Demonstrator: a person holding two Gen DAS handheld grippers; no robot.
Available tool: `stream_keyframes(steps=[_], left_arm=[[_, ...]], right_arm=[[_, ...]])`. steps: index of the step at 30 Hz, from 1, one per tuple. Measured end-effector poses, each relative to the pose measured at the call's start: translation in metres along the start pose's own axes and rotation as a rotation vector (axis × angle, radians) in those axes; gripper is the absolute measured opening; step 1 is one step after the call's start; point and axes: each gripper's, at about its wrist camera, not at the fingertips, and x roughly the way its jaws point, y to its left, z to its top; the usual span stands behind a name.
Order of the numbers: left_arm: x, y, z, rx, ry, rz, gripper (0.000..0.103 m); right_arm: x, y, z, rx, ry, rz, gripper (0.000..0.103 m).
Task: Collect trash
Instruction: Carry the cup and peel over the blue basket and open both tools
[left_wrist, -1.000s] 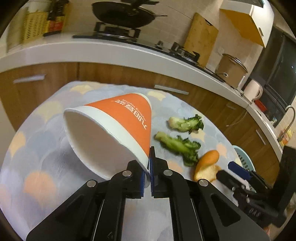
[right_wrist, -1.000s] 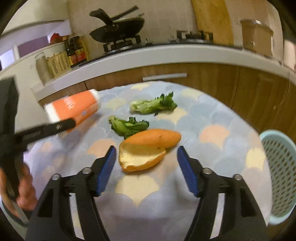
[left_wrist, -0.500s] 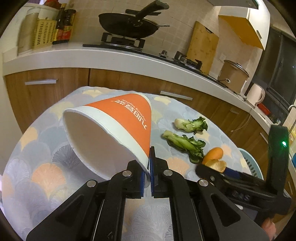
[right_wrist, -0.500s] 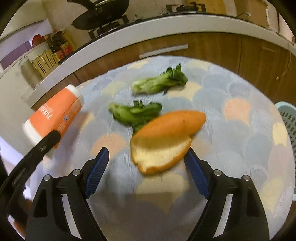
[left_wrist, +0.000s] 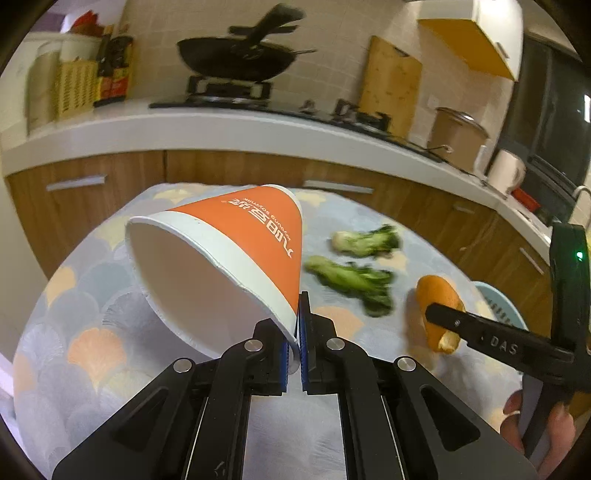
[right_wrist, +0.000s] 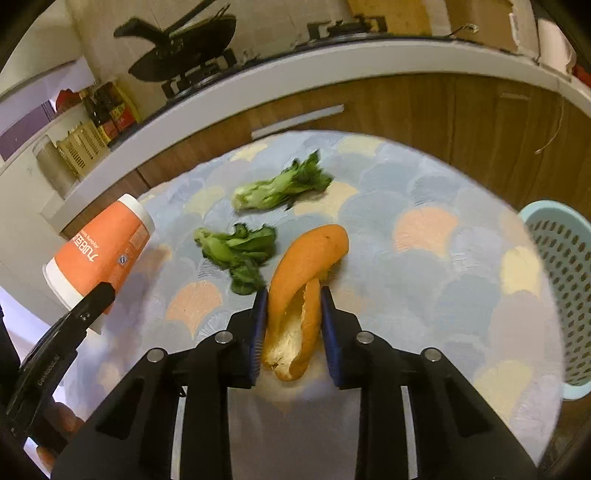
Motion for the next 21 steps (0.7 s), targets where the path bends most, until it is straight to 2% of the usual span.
stream_keyframes(steps=[6,9,16,19,21], left_arm=[[-0.016,-0.047,0.001,0.06,-0.023,-0.051,0.002],[-0.017,-0.075,0.004,0.085,-0.023,-0.102,0.002],[-0.004,-0.144,0.008,0.151,0.025,-0.236,0.002],[0.002,-0.169,0.008,0.181,0.044,-0.263,0.002],[0.007,-0.19,0.005,0.211,0.05,-0.272,0.002]], right_arm=[[-0.039,-0.027,0.008,0.021,-0.074,-0.011,0.025],[-0.061,-0.049,0.009,0.049,-0.102,0.005,0.024],[-0.107,-0.095,0.011,0.056,-0.19,-0.058,0.025],[-0.122,-0.118,0.009,0.068,-0.218,-0.07,0.025],[-0.129,-0.138,0.007,0.099,-0.22,-0.047,0.024]])
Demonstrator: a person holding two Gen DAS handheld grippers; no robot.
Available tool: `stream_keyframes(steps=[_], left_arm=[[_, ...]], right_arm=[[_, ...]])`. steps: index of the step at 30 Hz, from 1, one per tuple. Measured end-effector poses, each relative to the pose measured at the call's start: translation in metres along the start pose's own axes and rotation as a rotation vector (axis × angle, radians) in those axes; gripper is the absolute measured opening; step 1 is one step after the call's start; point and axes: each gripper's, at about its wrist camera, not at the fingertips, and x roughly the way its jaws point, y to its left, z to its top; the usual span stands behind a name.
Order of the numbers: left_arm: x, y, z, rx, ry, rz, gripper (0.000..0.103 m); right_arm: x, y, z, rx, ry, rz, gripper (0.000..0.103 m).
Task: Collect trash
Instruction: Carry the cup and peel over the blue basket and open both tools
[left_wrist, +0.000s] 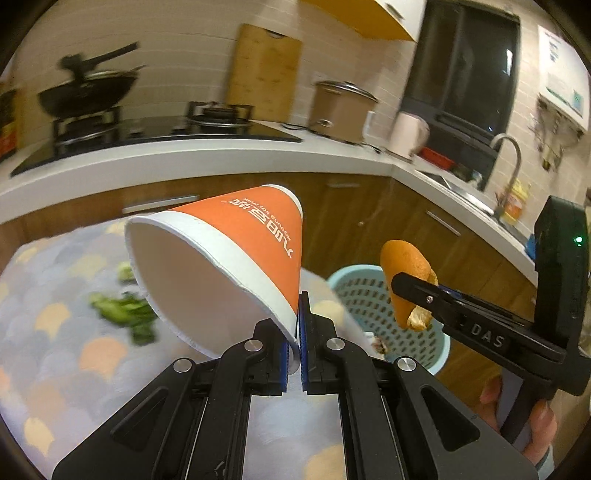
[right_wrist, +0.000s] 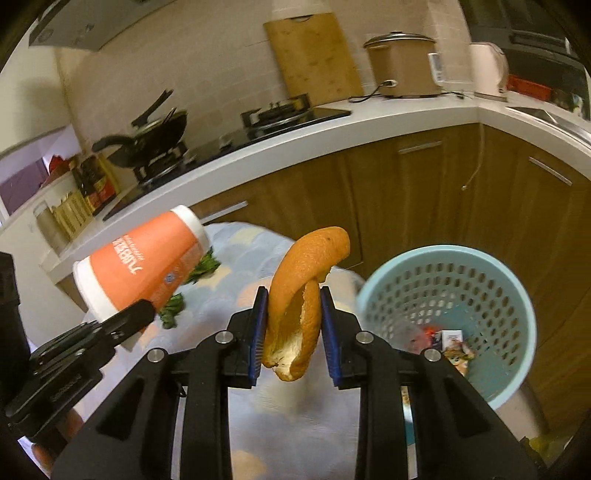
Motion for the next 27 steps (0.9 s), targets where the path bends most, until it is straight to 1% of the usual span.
stream_keyframes(steps=[1,7,9,11,13,18,20,21,22,23,24,25,26,27], left_arm=[[0.006,-0.007,0.002,0.01,0.006,-0.006,0.002],[0.048,-0.058,0.004,0.058,0.06,-0.063,0.002],[0.064,-0.071,0.003,0.069,0.089,-0.085,0.002],[0.079,-0.082,0.0,0.085,0.123,-0.104,0.002],[0.093,-0.092,-0.002,0.103,0.151,-0.108,0.002],[0.12,-0.112,-0.005,0.131,0.197,-0.119,0.003],[0.131,-0.117,-0.007,0.14,0.224,-0.123,0.003],[0.135,-0.118,-0.008,0.143,0.239,-0.126,0.003],[0.138,-0.119,-0.009,0.145,0.255,-0.127,0.007],[0.143,-0.118,-0.011,0.143,0.277,-0.13,0.022],[0.145,-0.117,-0.011,0.14,0.283,-0.126,0.03],[0.146,-0.116,-0.012,0.138,0.284,-0.118,0.042],[0.146,-0.114,-0.014,0.141,0.288,-0.107,0.047],[0.147,-0.113,-0.015,0.142,0.294,-0.103,0.047]], right_arm=[[-0.002,-0.011,0.001,0.02,0.007,0.003,0.024],[-0.012,-0.065,-0.002,0.07,0.005,-0.067,0.025],[-0.012,-0.087,-0.004,0.106,0.021,-0.091,0.025],[-0.01,-0.107,-0.006,0.138,0.047,-0.097,0.025],[-0.005,-0.126,-0.009,0.163,0.075,-0.119,0.025],[0.007,-0.149,-0.013,0.197,0.124,-0.138,0.025],[0.012,-0.155,-0.013,0.198,0.138,-0.144,0.028],[0.014,-0.158,-0.013,0.201,0.143,-0.149,0.031],[0.015,-0.159,-0.013,0.205,0.145,-0.146,0.033],[0.016,-0.16,-0.012,0.203,0.142,-0.138,0.038],[0.016,-0.159,-0.012,0.197,0.138,-0.144,0.04],[0.015,-0.16,-0.011,0.191,0.136,-0.153,0.041],[0.015,-0.16,-0.011,0.188,0.135,-0.162,0.044],[0.015,-0.159,-0.01,0.189,0.133,-0.163,0.044]])
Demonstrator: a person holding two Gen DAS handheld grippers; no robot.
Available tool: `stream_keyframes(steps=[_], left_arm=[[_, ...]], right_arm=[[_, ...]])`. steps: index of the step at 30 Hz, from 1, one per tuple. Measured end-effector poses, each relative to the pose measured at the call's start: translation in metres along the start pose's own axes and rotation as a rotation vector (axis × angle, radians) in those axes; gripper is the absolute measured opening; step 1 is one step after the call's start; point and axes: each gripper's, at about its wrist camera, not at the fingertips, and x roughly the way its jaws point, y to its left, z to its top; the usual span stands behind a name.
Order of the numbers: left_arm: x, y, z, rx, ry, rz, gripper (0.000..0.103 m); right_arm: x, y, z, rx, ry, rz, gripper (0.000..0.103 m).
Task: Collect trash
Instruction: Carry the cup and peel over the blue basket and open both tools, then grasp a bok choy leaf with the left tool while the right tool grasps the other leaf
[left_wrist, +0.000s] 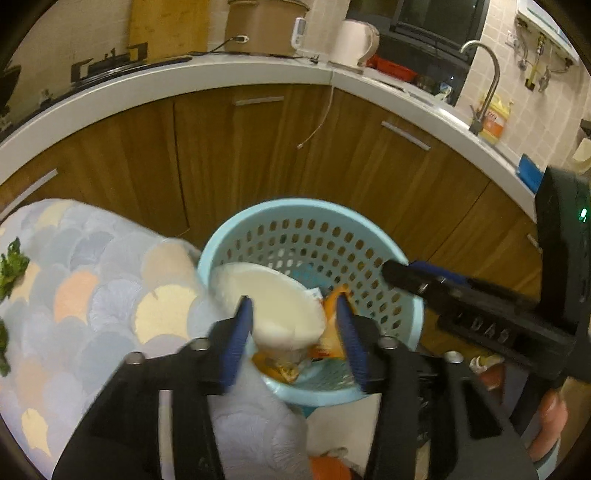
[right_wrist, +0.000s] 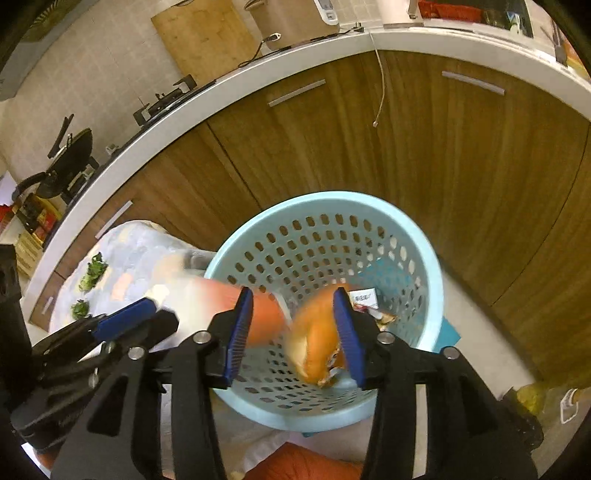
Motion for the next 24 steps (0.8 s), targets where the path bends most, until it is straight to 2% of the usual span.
stream_keyframes(steps=[8,17,21,24], left_arm=[[-0.016,0.022,-0.01,-0.051,-0.025,0.0,0.045],[-0.06,0.065,-0.017,-0.141,-0.105,0.03,0.045],[-0.084,0.092,-0.024,-0.199,-0.146,0.084,0.045],[-0.102,0.11,-0.031,-0.231,-0.183,0.199,0.048]], right_arm=[[-0.01,0.011,-0.001,-0.023,-0.03,0.028,0.044],[-0.023,0.065,-0.002,-0.124,-0.071,0.084,0.044],[-0.019,0.096,-0.005,-0.172,-0.072,0.108,0.044],[-0.013,0.117,-0.007,-0.195,-0.08,0.134,0.044]])
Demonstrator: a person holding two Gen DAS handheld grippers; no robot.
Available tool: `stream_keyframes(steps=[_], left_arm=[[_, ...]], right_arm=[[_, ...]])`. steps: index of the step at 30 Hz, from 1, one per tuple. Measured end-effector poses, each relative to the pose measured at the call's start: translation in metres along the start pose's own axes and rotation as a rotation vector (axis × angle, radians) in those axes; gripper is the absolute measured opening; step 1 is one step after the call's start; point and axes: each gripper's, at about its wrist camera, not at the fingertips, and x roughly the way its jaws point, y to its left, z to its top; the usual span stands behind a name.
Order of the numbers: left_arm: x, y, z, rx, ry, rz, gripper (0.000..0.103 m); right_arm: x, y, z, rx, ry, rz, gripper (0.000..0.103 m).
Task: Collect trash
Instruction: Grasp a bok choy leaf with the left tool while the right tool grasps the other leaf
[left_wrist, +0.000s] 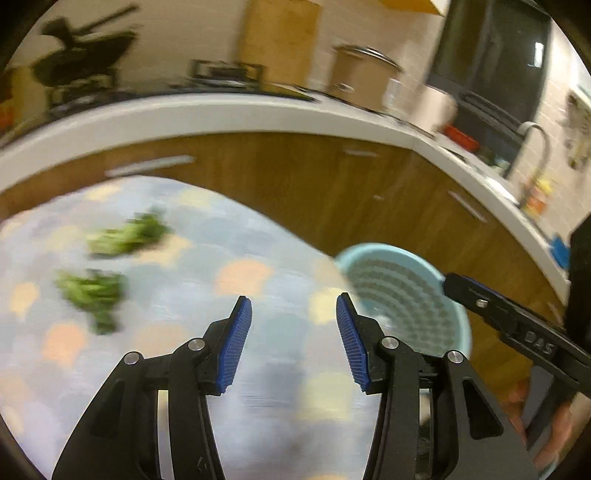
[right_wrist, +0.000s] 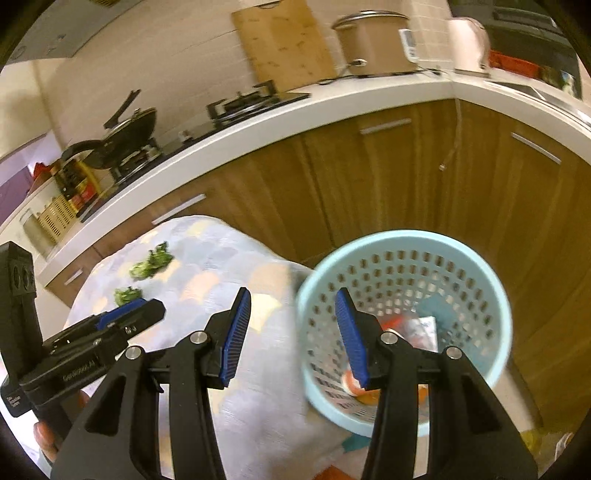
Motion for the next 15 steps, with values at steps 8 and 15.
stream_keyframes(steps=[8,15], left_arm=[[-0.024,0.066,-0.007,-0.164,-0.071,0.254,0.057],[-0.014,0.111,-0.009,-0.313,-0.049,0.3,0.057]], right_arm=[[0.042,0.063,-0.012,-0.089,-0.009,0.086,0.044],[0.07,0.093,-0.025,-0.17,-0.005,0.085,0.044]])
